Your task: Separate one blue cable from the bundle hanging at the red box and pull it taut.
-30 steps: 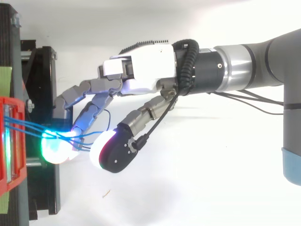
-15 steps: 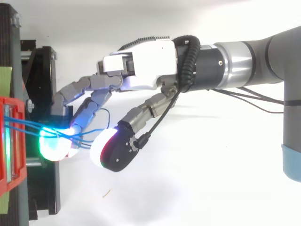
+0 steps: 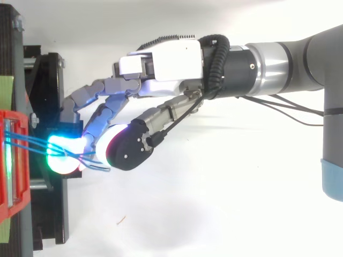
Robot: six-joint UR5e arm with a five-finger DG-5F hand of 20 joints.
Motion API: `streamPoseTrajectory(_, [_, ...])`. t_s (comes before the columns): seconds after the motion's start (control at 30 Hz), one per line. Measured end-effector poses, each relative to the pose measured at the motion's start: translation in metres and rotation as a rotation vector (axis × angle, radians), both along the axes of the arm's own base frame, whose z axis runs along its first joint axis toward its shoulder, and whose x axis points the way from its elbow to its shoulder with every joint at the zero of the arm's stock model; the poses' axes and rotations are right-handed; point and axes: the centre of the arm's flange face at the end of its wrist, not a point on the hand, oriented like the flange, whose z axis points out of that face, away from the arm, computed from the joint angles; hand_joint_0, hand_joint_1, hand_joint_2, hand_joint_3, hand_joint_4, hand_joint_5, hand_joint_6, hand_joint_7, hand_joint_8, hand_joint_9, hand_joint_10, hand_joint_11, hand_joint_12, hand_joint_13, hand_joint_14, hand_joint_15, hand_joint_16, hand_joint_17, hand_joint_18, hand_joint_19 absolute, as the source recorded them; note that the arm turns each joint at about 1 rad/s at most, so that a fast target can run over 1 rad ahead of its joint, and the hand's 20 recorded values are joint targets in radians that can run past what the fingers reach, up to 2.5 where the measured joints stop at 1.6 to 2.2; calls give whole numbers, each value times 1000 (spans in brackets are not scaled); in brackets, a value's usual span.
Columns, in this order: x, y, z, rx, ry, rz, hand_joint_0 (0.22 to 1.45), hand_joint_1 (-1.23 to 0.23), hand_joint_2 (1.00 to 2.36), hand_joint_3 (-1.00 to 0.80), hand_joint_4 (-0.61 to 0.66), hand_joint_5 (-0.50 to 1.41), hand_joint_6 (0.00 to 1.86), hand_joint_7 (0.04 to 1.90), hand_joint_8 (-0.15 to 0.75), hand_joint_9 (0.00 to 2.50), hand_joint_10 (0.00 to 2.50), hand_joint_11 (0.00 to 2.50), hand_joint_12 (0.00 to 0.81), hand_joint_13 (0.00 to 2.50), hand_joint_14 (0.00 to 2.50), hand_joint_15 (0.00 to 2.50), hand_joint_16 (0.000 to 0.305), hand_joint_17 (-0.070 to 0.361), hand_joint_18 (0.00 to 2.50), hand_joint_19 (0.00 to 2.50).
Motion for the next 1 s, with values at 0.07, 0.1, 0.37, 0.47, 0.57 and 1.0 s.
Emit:
streamPoseTrajectory(0.07, [0,0,0,0,1,0,628,-399,1004,-432,231,-148,503,926,275,839,13,412,316,752,10,297,31,69,630,366])
streamPoseTrajectory(0.1, [0,0,0,0,1,-1,629,-402,1004,-433,235,-148,503,926,278,842,11,410,319,753,11,300,31,69,629,366])
streamPoseTrajectory(0.37, [0,-1,1,0,-1,0,606,-511,1003,-450,250,-146,503,935,280,853,11,419,318,773,10,297,31,69,657,361])
streamPoseTrajectory(0.47, [0,0,1,-1,-3,3,599,-508,1002,-463,249,-146,503,939,278,858,11,422,318,776,10,297,31,69,661,360])
streamPoseTrajectory(0.57, [1,2,2,-1,-3,7,598,-504,1002,-465,249,-144,503,946,281,862,11,422,319,783,10,299,31,69,666,360])
streamPoseTrajectory(1.0, [1,4,2,-1,-2,14,660,-478,1010,-352,220,-120,502,1120,281,881,12,441,315,792,11,311,30,68,666,369])
